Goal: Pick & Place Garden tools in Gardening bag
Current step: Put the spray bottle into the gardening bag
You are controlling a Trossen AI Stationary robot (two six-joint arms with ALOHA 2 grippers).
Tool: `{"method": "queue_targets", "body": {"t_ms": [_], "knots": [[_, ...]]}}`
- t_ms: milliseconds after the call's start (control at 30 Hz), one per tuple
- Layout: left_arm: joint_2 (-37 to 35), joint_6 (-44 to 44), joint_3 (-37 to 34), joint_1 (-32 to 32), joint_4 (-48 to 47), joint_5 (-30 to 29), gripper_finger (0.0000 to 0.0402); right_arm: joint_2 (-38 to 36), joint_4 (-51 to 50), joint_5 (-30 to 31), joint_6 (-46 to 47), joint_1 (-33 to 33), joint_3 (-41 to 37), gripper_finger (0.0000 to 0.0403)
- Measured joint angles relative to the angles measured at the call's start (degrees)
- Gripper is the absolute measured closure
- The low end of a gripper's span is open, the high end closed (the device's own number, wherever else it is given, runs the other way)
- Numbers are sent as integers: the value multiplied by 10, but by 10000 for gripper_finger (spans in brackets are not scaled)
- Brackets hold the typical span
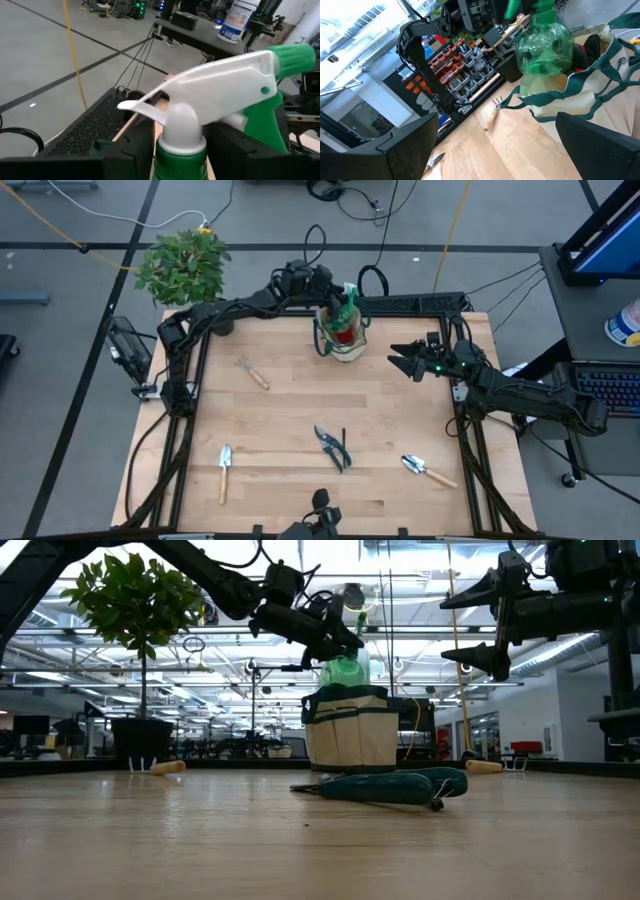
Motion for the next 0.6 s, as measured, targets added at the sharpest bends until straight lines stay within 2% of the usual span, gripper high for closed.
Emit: {"method": "queue_targets", "body": {"t_ms": [300,500,600], "knots": [[8,33,0,-24,10,-17,270,0,0,0,0,0,0,9],[17,18,0,-27,12,-33,236,0,0,0,0,0,0,9],[17,20,0,-28,11,-33,232,0,0,0,0,0,0,9]]}}
